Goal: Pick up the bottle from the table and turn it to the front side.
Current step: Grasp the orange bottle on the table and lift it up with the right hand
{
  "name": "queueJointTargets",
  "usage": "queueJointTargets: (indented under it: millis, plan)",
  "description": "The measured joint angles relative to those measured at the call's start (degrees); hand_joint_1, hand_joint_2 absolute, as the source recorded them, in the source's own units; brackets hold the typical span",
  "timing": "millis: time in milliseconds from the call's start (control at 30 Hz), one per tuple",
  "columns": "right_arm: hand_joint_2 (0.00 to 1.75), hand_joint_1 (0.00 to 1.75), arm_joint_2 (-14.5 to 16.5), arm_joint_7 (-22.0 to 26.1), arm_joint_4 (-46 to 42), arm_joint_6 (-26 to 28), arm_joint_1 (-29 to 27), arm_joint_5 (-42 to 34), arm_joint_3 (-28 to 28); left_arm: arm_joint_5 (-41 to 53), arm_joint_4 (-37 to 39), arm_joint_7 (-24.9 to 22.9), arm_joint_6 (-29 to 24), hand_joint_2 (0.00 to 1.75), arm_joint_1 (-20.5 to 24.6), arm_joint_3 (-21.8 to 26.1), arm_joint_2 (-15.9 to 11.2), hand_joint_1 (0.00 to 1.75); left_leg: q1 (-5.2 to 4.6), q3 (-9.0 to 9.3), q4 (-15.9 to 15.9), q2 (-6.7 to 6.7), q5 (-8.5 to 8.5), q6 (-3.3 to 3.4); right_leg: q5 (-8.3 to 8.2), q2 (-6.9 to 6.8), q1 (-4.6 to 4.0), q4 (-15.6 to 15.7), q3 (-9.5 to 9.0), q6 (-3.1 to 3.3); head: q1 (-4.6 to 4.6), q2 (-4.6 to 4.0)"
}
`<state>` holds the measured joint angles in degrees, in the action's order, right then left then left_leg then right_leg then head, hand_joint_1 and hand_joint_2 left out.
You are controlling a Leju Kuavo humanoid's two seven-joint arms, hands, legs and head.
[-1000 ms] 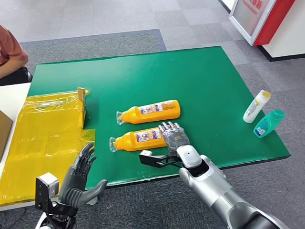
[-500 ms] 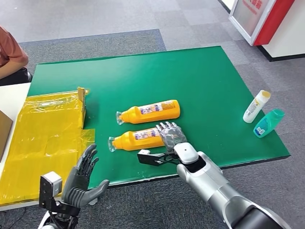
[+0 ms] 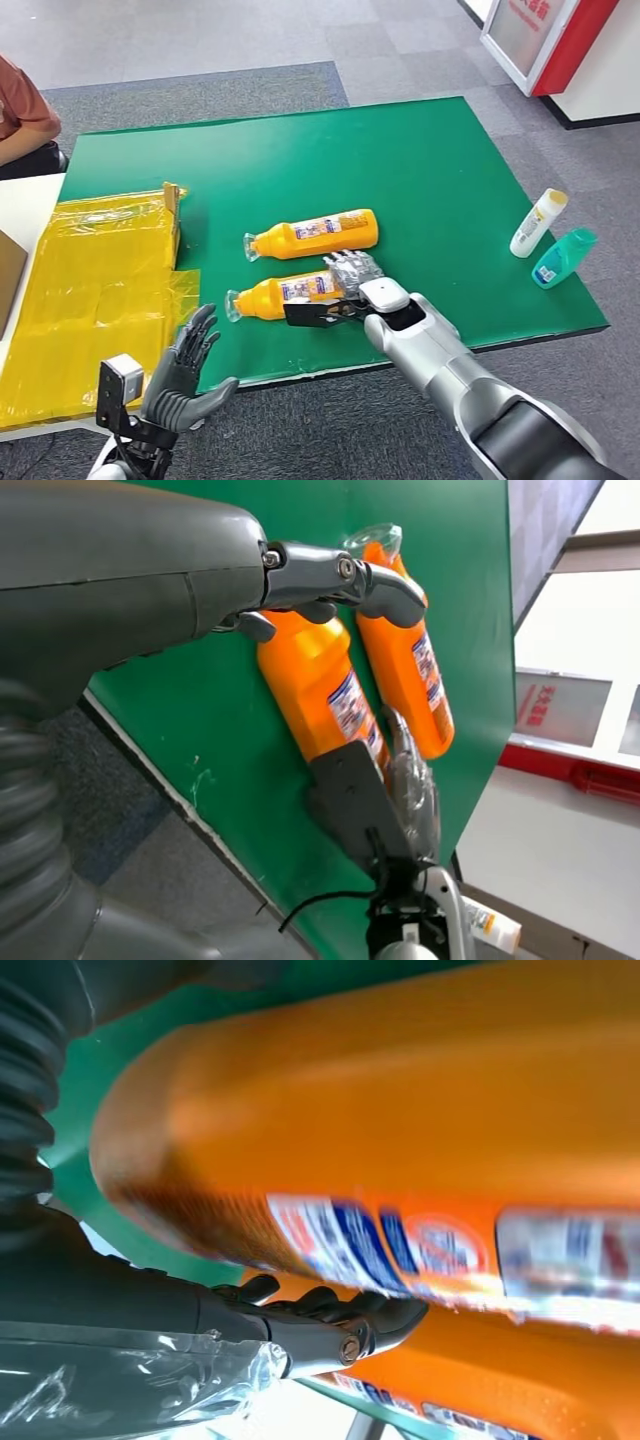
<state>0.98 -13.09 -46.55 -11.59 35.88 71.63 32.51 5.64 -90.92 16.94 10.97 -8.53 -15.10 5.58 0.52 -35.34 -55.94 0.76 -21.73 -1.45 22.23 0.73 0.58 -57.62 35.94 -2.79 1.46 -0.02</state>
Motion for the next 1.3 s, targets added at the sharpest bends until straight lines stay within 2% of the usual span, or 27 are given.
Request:
queueJointTargets:
  millis: [67, 333, 833, 1100, 1300]
  plan:
    - [1.75, 1.75, 0.2, 0.0, 1.6, 0.2, 0.7, -0.4, 0.2, -0.3, 0.8, 0.0, 0.1, 1.75, 0.2, -0.3, 0.0, 0.00, 0.00, 0.00, 0.0, 0.00, 0.00, -0.01, 0.00, 0.00, 0.00, 0.0, 0.00, 0.00, 0.01, 0.00]
    - [1.75, 1.75, 0.3, 0.6, 4.3, 1.6, 1.8, -2.3, 1.3, -0.9, 2.4, 0.1, 0.1, 1.75, 0.6, -0.5, 0.0, 0.00, 0.00, -0.01, 0.0, -0.01, -0.02, 0.01, 0.03, 0.00, 0.00, 0.0, 0.01, 0.00, 0.00, 0.00]
    - [1.75, 1.75, 0.2, 2.4, 3.5, 2.7, 1.7, -7.6, 1.9, -0.9, 2.9, 0.5, -0.2, 1.75, 0.6, -0.4, -0.2, 0.00, 0.00, -0.01, 0.0, -0.01, -0.02, 0.00, 0.03, 0.00, 0.00, 0.0, 0.03, 0.01, 0.00, 0.00]
    - [1.75, 1.75, -0.1, 6.9, 1.5, 1.4, 1.4, -16.3, 0.8, -0.9, 3.4, 1.2, -0.3, 1.75, 0.6, -0.4, -0.4, 0.00, 0.00, -0.02, 0.0, -0.01, -0.03, 0.00, 0.04, 0.00, 0.00, 0.0, 0.05, 0.01, 0.00, 0.00]
    - [1.75, 1.75, -1.4, 11.7, -1.8, -0.7, 0.2, -29.7, -1.7, -1.2, 4.0, 2.5, -0.5, 1.75, 0.6, -0.4, -0.8, 0.00, 0.00, -0.03, 0.0, -0.01, -0.03, 0.01, 0.04, 0.00, 0.00, 0.0, 0.05, 0.01, 0.00, 0.00]
